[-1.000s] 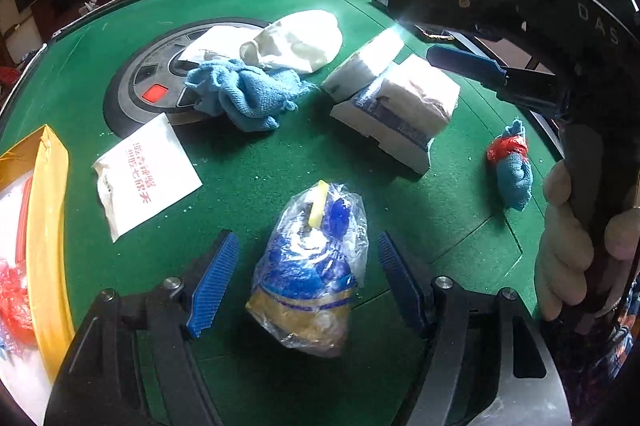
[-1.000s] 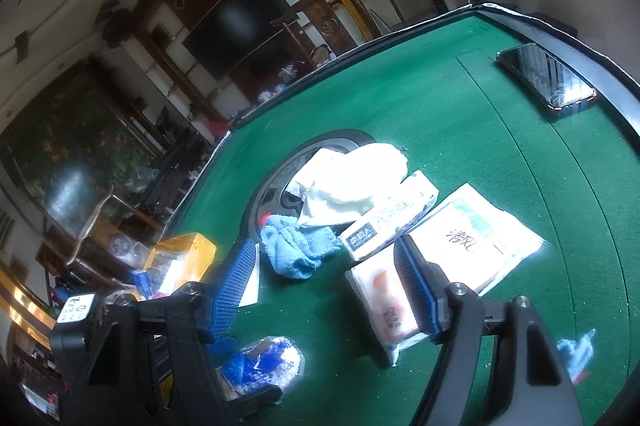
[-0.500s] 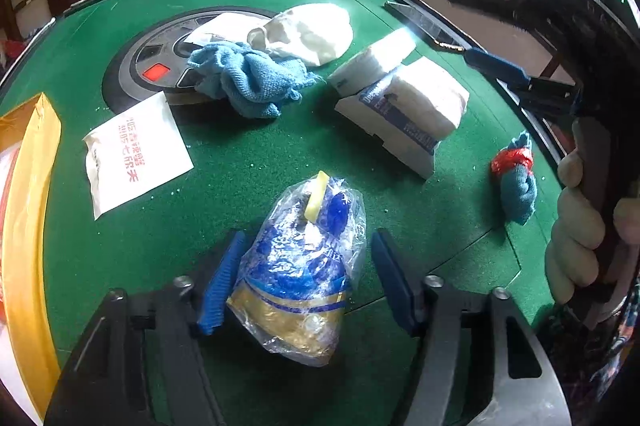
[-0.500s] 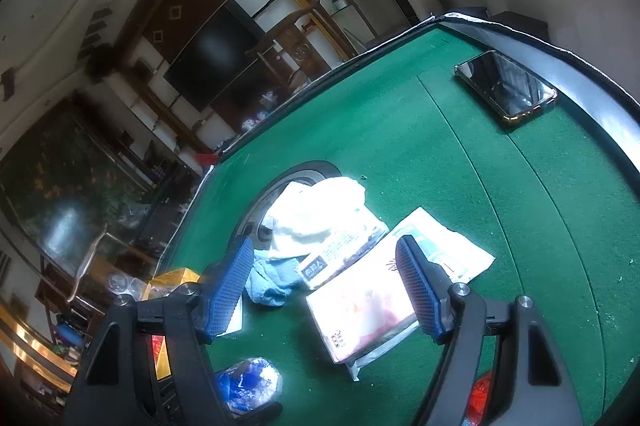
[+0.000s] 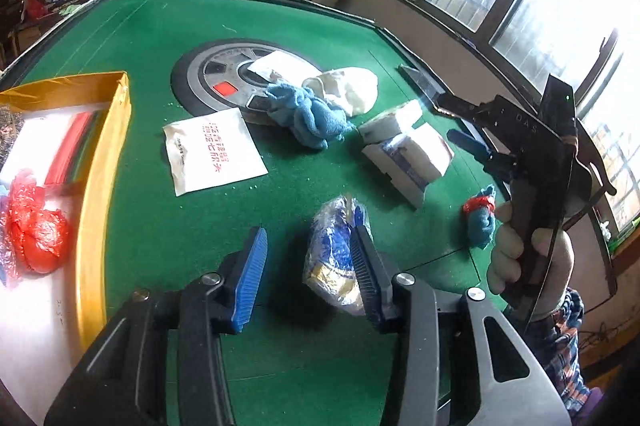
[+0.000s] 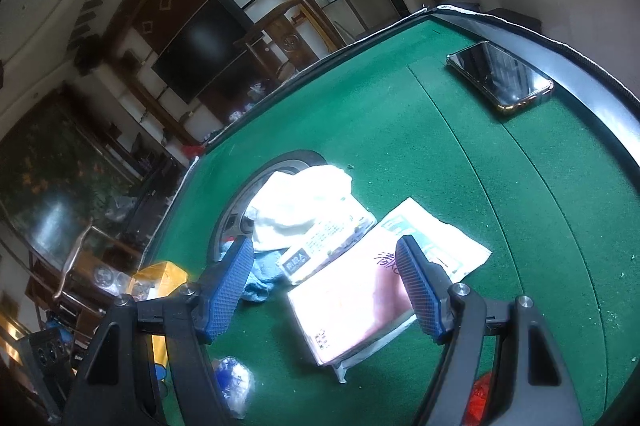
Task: Organize soft objects
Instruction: 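Grasp the blue knit toy with red wrap with the right gripper while the left holds the bundle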
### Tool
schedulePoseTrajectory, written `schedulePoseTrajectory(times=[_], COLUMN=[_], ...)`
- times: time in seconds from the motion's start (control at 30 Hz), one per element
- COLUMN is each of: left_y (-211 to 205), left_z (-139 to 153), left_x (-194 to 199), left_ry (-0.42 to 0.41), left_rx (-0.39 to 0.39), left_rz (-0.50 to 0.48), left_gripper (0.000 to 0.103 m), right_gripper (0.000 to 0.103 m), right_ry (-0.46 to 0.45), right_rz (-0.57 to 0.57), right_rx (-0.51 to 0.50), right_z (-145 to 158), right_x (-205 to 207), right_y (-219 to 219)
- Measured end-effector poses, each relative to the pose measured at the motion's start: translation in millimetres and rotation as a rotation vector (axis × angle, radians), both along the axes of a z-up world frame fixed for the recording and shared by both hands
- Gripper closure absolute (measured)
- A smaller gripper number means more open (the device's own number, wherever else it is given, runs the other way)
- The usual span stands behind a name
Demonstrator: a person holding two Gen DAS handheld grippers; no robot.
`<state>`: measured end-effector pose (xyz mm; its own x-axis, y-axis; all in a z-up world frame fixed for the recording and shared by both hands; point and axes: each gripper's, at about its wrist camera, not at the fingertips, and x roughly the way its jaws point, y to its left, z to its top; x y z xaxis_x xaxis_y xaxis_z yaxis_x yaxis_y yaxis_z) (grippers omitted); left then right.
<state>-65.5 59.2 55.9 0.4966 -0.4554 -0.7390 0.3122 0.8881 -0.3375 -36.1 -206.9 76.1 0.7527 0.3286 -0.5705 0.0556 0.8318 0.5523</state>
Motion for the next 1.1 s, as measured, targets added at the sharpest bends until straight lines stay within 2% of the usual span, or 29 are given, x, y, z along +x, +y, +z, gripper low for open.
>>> schedulePoseTrajectory(times=[0.03, 0.1, 0.17, 0.23, 0.33, 0.37, 0.4, 0.47, 0.5, 0.57, 0.7, 0.83, 0.97, 1.1], left_y=[-4, -13, -27, -42, -62, -65, -66, -60, -53, -41, -21, 8, 48, 93], left_z=[-3, -7, -10, -18, -36, -36, -37, -31, -27, -17, -1, 14, 23, 29], left_x=[2, 5, 6, 9, 14, 12, 12, 12, 12, 9, -1, -15, -22, -27], left_ry=[0.003, -0.017, -0.035, -0.017, 0.009, -0.028, -0.019, 0.003, 0.007, -0.025, -0.043, -0.061, -0.051, -0.061], left_rx=[0.007, 0.057, 0.112, 0.148, 0.249, 0.268, 0.279, 0.224, 0.183, 0.147, 0.049, -0.03, -0.073, -0.032], left_rz=[-0.018, -0.034, -0.05, -0.078, -0.087, -0.083, -0.084, -0.101, -0.094, -0.067, -0.043, 0.0, 0.083, 0.199], left_gripper=[0.048, 0.03, 0.028, 0.028, 0.029, 0.028, 0.029, 0.061, 0.061, 0.061, 0.061, 0.061, 0.061, 0.061], right_gripper=[0.035, 0.035, 0.035, 0.035, 0.035, 0.035, 0.035, 0.034, 0.034, 0.034, 0.034, 0.034, 0.034, 0.036], right_ry=[0.006, 0.009, 0.003, 0.0, -0.013, -0.023, -0.031, -0.026, -0.028, -0.012, 0.059, 0.141, 0.178, 0.21], right_rz=[-0.003, -0.009, -0.017, -0.021, -0.034, -0.044, -0.058, -0.085, -0.086, -0.09, -0.116, -0.084, -0.029, -0.017], right_rx=[-0.013, -0.03, -0.046, -0.051, -0.052, -0.046, -0.035, -0.031, -0.028, -0.042, -0.147, -0.133, -0.12, -0.213], right_z=[0, 1, 2, 3, 7, 10, 12, 16, 17, 17, 11, -7, -17, -23], right_x=[2, 1, -1, -3, -7, -9, -12, -25, -33, -47, -68, -76, -77, -74], right_y=[1, 2, 3, 2, -3, -7, -11, -22, -28, -41, -61, -67, -49, -25])
